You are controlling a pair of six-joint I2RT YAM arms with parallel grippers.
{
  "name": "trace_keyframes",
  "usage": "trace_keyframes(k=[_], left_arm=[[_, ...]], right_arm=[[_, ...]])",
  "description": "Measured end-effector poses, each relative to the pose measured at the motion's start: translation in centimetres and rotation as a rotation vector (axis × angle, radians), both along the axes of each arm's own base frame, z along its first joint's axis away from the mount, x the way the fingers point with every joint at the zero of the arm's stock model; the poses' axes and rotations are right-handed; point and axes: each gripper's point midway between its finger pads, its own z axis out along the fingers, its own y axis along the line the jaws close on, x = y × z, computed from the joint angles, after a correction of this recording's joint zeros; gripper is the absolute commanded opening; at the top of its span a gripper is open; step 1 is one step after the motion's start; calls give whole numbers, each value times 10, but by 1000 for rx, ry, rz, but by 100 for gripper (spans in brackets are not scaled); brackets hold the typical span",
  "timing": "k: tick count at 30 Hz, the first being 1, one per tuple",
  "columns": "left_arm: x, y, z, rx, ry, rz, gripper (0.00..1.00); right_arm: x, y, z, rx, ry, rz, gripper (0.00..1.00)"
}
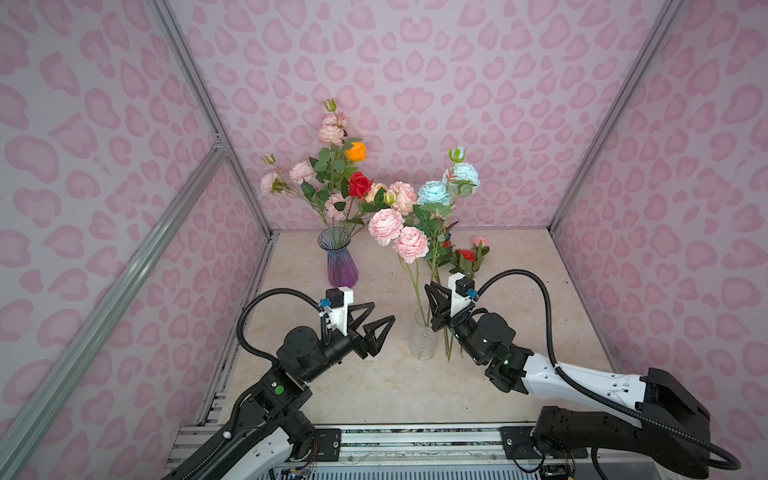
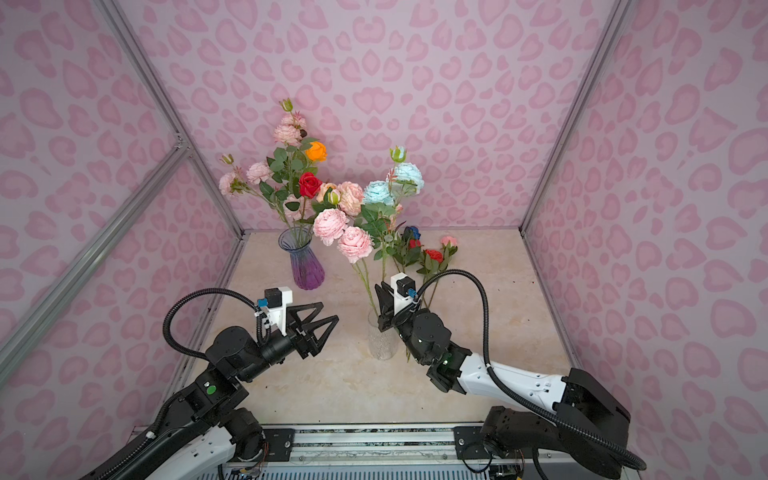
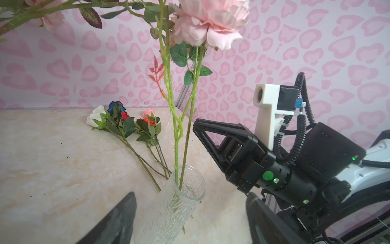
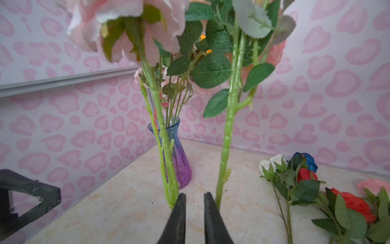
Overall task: Arrange the flowers into the vase
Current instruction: 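Lower the blue rose stem into the clear vase and open right gripper, then reach right gripper to the pile, grasp the red rose stem, lift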
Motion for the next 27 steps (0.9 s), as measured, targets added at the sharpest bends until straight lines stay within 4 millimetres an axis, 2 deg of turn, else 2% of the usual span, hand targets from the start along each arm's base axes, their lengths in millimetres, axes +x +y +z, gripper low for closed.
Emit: trace_keyframes(k=[7, 11, 15, 18, 20, 22, 25, 27], left_arm=[[0, 0, -3, 4, 5, 0, 82], [1, 3, -3, 1, 3, 18, 83], [7, 16, -4, -30, 30, 99, 83], [14, 31, -13, -64, 87, 195, 82], [18, 38, -25, -78, 133, 243, 81], [21, 44, -41, -81, 188, 286, 81], [26, 52, -72, -62, 287, 355, 81], [29, 57, -93, -36, 356, 399, 82]], right_arm=[[-10, 0, 10, 18, -14, 21, 23], [-21, -5, 27, 28, -29, 36, 30], [-26, -26, 54, 50, -47, -9, 34], [-18, -48, 57, 28, -20, -83, 34], [-2, -73, 48, 28, 30, -164, 33], [22, -103, 27, 20, 113, -263, 30], [62, -139, -15, 8, 292, -373, 31], [78, -150, -43, -7, 401, -400, 31]])
